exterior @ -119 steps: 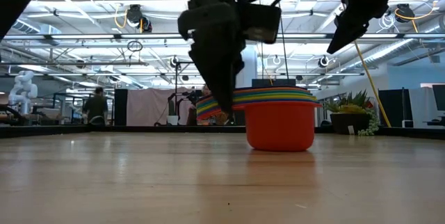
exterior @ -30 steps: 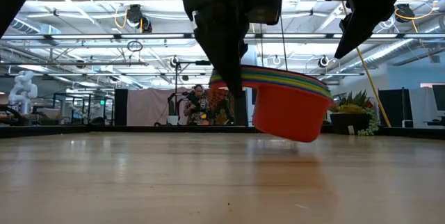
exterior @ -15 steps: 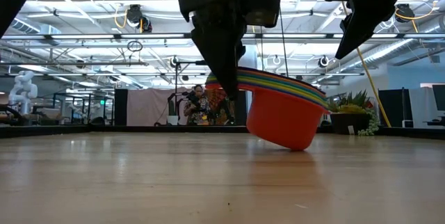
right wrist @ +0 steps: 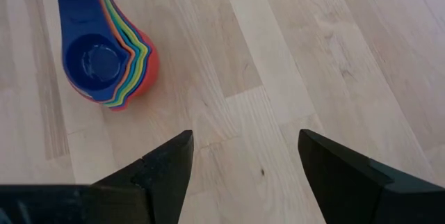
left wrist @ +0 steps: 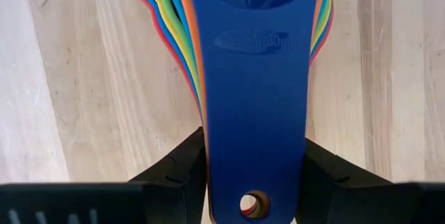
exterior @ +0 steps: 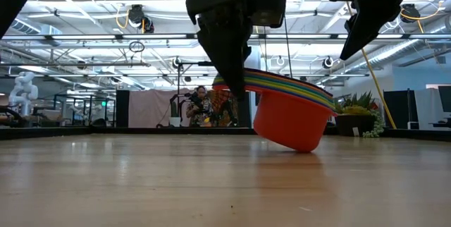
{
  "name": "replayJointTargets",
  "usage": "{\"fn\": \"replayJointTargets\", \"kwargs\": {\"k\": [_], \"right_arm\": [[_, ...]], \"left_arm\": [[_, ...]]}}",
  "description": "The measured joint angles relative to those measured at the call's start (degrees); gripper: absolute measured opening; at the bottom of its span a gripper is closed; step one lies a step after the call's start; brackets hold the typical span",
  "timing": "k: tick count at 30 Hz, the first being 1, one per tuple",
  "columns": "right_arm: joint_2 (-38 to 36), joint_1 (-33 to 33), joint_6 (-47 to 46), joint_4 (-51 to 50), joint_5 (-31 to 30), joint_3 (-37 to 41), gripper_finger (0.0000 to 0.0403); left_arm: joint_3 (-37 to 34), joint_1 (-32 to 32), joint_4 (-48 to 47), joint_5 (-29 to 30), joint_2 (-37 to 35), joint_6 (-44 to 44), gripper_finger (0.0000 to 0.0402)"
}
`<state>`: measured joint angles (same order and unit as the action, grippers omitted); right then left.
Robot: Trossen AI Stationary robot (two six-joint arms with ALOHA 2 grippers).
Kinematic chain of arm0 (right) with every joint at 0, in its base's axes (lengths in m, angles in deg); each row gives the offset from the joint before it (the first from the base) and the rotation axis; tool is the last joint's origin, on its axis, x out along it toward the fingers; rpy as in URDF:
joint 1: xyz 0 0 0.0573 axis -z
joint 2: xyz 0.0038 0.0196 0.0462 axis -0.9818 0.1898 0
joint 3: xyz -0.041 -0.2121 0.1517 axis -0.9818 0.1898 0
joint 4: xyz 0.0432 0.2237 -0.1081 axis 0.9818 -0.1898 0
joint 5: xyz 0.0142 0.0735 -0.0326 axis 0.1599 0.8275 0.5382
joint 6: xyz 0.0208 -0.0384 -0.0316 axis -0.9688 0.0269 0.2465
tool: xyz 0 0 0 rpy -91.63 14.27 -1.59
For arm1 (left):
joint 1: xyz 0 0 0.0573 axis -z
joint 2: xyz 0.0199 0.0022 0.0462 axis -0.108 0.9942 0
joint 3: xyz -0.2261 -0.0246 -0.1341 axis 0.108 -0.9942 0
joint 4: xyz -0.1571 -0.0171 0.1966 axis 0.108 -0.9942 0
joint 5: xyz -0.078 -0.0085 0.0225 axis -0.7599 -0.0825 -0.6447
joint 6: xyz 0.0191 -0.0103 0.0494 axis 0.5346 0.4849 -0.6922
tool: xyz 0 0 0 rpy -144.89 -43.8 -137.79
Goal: Nest measuring cups in basket
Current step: Put the nested measuring cups into the black bin
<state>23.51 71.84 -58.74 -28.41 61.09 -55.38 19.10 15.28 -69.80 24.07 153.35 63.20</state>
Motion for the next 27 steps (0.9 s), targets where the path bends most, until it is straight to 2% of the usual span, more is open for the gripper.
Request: {"fn": "replayJointTargets", "kwargs": {"k": [22, 27], "right_arm": [[0.0, 0.0, -0.83, -0.39, 0.13, 0.0, 0.0254], [0.0, 0.0, -1.03, -0.4, 0.14, 0.0, 0.0254]], "left_arm": [[0.06, 0.43, 2.37, -0.38, 0.06, -0.19, 0.0148], [-2.04, 0.46, 2.49, -0.5, 0.07, 0.73, 0.0148]]}}
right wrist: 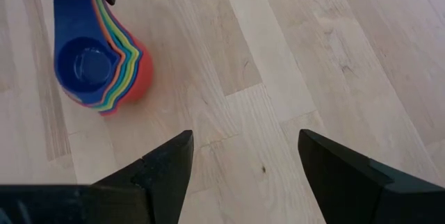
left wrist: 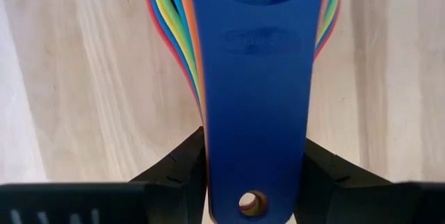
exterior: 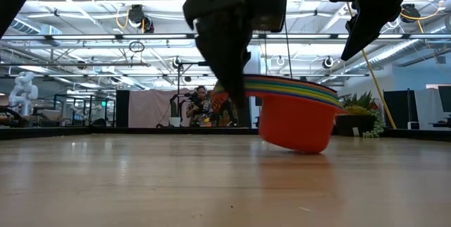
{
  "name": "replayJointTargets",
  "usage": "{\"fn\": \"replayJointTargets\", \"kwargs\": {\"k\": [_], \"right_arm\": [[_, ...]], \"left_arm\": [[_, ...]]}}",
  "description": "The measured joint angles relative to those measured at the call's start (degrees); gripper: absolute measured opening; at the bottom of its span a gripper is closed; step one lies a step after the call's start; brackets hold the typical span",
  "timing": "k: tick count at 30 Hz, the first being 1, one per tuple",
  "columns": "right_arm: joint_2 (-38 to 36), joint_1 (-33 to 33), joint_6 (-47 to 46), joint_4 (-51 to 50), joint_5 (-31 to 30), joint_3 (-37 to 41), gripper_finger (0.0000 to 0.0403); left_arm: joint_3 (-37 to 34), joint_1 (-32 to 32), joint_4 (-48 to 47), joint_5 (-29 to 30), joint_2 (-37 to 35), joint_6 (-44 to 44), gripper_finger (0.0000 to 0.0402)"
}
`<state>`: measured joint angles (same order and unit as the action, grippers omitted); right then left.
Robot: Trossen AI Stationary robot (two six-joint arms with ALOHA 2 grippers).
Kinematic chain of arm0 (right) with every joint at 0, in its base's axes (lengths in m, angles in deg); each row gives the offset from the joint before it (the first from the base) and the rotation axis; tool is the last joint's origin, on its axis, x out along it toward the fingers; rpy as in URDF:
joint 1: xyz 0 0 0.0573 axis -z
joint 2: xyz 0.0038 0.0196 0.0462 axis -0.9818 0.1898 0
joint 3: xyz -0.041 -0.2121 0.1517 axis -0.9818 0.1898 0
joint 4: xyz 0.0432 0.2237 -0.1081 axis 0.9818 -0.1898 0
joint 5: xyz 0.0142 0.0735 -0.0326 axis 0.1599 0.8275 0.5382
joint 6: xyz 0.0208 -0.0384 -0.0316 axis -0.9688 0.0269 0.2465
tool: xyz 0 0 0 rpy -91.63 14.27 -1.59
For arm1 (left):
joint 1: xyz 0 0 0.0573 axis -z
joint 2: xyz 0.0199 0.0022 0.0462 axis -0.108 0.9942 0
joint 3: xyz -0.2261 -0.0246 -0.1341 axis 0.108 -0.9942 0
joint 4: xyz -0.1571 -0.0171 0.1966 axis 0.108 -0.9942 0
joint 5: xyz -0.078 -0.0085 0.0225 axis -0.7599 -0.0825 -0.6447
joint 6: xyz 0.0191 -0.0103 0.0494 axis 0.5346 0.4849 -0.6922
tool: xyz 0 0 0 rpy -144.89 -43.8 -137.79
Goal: Nest measuring cups in basket
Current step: Put the nested measuring cups into the black bin
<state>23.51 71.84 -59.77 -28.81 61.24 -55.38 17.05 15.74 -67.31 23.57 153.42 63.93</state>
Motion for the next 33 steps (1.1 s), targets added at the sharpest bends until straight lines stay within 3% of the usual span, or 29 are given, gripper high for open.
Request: {"fn": "replayJointTargets", "kwargs": {"k": [4, 10, 14, 19, 33], "right_arm": [[0.0, 0.0, 0.0, 0.01, -0.01, 0.0, 0.0254], [0.0, 0.0, -0.26, 0.03, 0.01, 0.0, 0.0254], [0.0, 0.0, -0.42, 0.04, 0.01, 0.0, 0.0254], [0.0, 0.0, -0.44, 0.06, 0.01, 0.0, 0.0254], [0.0, 0.0, -0.39, -0.1, -0.01, -0.02, 0.0254]], "left_arm": [[-1.4, -0.02, 0.52, 0.2, 0.0, 1.24, 0.0149], [-2.39, -0.02, 2.83, 3.04, 0.04, 2.77, 0.0265], [-2.5, -0.09, 3.16, 3.17, 0.04, 3.05, 0.0297], [-2.5, -0.09, 3.28, 3.1, 0.04, 2.92, 0.0299], [-2.59, -0.41, 5.37, 1.55, 2.89, 1.94, 0.0248]]}}
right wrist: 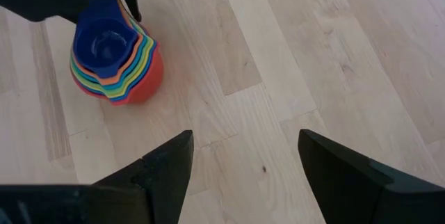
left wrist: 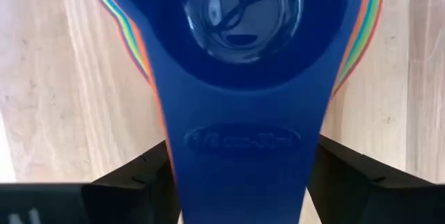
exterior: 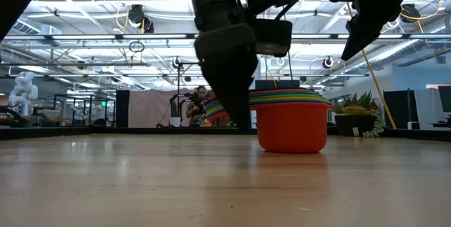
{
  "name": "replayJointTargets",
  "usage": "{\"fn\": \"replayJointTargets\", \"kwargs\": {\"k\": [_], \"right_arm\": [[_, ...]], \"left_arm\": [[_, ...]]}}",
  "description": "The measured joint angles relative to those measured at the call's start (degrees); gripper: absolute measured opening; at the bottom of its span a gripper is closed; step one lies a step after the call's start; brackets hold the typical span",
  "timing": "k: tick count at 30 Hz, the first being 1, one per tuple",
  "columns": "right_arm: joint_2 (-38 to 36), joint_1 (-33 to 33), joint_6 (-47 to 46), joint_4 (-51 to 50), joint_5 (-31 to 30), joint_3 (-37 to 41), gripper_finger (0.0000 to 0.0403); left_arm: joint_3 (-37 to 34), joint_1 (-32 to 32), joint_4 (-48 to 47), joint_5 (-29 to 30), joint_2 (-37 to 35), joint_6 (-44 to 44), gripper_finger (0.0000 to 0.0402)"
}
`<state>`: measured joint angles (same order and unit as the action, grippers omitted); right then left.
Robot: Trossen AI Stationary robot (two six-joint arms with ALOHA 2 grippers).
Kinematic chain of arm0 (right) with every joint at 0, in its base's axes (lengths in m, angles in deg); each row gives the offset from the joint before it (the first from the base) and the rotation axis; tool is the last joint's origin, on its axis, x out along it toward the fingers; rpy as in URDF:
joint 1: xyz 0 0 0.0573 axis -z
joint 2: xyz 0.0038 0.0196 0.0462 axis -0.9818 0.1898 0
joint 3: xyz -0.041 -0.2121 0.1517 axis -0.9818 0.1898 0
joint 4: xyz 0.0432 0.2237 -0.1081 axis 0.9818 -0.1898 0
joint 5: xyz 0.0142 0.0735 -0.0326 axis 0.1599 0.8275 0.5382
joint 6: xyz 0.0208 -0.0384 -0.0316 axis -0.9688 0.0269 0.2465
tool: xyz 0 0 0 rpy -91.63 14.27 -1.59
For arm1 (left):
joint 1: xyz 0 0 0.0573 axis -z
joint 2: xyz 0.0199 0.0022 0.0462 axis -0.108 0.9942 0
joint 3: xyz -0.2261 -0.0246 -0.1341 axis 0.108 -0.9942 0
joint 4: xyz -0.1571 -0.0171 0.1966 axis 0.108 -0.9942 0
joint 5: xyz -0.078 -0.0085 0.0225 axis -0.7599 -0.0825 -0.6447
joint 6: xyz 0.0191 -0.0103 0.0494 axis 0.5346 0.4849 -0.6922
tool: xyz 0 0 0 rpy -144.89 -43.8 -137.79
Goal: Nest measuring cups in basket
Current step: Put the nested measuring cups into the black bin
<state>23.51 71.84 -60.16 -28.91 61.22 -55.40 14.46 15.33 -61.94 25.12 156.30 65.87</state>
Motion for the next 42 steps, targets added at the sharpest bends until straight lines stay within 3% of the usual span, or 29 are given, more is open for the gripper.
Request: {"fn": "replayJointTargets", "kwargs": {"k": [11, 20, 42], "right_arm": [[0.0, 0.0, 0.15, 0.02, -0.09, 0.0, 0.0254], [0.0, 0.0, 0.43, 0.02, -0.17, 0.0, 0.0254], [0.0, 0.0, 0.39, -3.65, -0.2, 0.0, 0.0254]], "left_arm": [[0.07, -0.79, 0.88, 0.0, -0.04, -0.94, 0.0222], [0.07, -0.94, 2.1, -0.09, -0.04, -1.4, 0.0153], [0.79, -1.06, 5.82, 0.48, -0.63, -2.44, 0.0141]]}}
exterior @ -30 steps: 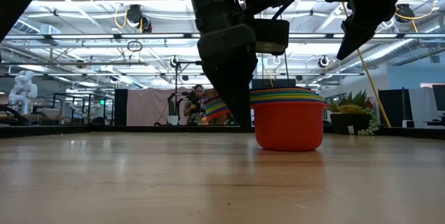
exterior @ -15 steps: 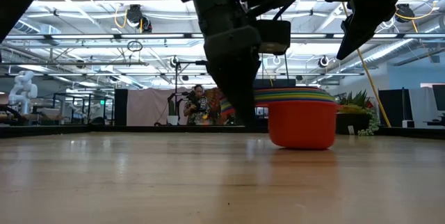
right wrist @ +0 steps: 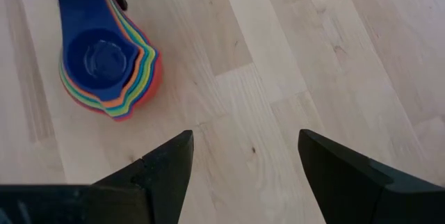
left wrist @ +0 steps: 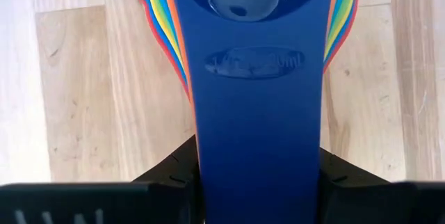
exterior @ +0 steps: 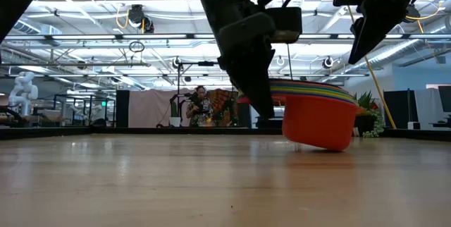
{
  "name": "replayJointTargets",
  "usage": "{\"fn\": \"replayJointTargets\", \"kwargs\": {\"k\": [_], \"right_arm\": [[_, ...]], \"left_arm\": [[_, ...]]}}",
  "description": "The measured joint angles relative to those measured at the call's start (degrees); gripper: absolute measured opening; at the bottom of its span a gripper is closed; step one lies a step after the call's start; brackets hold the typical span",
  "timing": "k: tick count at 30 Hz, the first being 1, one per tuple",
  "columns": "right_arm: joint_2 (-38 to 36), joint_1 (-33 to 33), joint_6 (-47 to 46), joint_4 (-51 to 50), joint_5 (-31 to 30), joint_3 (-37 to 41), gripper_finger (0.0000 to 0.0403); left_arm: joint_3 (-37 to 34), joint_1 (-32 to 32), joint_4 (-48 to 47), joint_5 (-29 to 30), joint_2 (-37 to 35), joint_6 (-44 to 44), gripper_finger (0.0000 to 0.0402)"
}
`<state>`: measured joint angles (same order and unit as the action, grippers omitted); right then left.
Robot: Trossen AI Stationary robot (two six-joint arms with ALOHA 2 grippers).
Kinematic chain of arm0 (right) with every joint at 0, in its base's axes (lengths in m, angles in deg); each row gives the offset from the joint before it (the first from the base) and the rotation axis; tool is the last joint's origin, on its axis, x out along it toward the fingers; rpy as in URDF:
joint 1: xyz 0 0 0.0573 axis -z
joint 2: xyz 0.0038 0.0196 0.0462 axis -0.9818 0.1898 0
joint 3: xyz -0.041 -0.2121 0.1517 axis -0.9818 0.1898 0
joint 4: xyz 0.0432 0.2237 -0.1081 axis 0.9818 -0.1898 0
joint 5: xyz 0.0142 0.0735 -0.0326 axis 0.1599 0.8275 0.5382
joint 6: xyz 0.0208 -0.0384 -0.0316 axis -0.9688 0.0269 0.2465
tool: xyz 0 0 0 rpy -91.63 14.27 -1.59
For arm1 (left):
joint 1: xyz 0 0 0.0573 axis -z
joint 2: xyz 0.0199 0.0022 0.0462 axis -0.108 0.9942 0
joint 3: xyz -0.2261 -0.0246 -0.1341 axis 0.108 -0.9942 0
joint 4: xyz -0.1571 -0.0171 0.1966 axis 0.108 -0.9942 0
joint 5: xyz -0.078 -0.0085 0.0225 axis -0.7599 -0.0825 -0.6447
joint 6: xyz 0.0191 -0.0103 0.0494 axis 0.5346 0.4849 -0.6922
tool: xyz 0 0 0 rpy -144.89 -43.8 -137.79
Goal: Nest measuring cups in basket
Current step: Put the nested measuring cups into the black bin
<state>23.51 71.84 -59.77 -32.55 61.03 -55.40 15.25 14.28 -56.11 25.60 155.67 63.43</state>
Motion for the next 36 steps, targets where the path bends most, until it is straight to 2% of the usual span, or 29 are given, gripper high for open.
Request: {"fn": "replayJointTargets", "kwargs": {"k": [19, 36], "right_arm": [[0.0, 0.0, -1.09, -0.81, 0.0, 0.0, 0.0254], [0.0, 0.0, -1.96, -0.83, 0.0, 0.0, 0.0254]], "left_arm": [[0.07, 2.42, -2.69, 2.54, -0.79, 1.45, 0.0141], [-0.19, 2.17, -5.59, 4.34, -4.5, 0.72, 0.0139]]}}
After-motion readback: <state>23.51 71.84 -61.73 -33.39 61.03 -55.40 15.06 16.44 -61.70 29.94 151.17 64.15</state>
